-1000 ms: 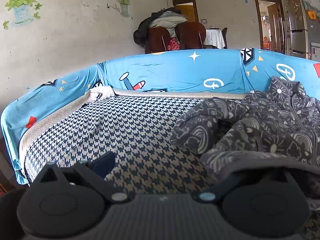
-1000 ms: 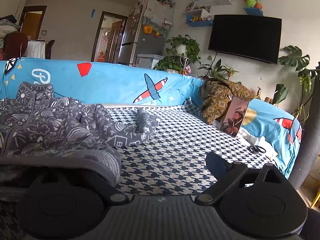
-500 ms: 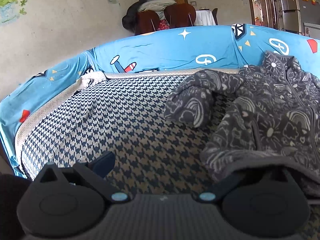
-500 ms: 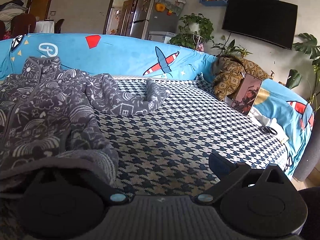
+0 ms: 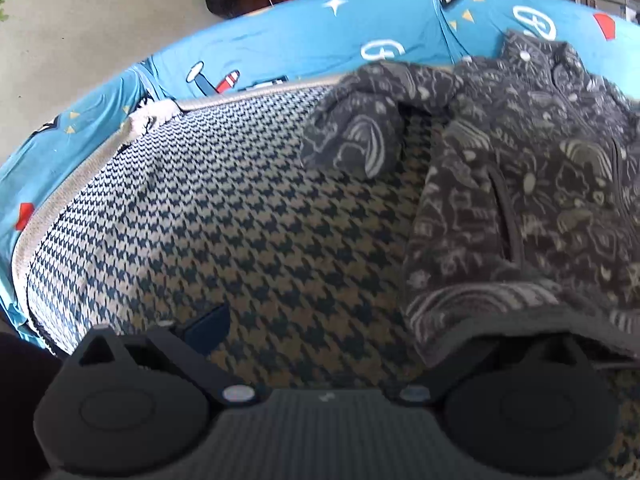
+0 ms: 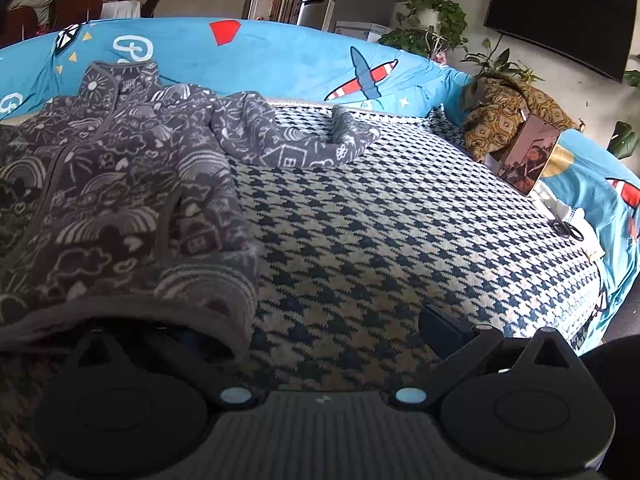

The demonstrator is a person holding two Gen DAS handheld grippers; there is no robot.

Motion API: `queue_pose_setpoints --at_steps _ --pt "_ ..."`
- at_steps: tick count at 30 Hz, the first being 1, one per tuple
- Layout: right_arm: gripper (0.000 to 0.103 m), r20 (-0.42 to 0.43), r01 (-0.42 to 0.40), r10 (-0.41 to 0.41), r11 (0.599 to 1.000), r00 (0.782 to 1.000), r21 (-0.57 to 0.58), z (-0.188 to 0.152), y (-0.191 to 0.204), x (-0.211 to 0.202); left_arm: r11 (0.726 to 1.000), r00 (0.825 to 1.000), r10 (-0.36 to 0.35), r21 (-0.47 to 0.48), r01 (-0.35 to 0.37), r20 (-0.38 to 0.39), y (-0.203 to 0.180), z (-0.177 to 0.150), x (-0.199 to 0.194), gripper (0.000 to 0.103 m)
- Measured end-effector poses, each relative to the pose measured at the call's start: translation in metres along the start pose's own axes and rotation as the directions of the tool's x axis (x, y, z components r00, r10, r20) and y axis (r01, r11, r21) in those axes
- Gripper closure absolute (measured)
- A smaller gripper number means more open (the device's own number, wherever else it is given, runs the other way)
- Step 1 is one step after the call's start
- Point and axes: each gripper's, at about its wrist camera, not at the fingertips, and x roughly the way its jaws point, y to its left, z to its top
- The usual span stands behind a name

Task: Fold clothes

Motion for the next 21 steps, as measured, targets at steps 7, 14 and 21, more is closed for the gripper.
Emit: queue_pose_setpoints --at_steps 7,14,21 --pt "0.001 -0.009 -0.069 0.069 0.997 0.998 0.022 -0.010 0.000 -0.020 1.000 1.000 -0.023 0.012 0.023 -0.011 0.001 -0.012 -0.009 0.000" --pt "0.001 0.059 -0.132 0.128 0.988 0.990 0.074 -0.014 -0.011 -0.048 0.996 0.994 -0.094 0.008 0.094 0.046 0.008 -0.017 -0.033 0.000" --pt "0.001 0.186 -0.225 0.202 0.968 0.962 0.113 -0.014 -0.018 -0.070 0.987 0.972 -0.158 0.024 0.157 0.174 0.008 -0.021 -0.063 0.000"
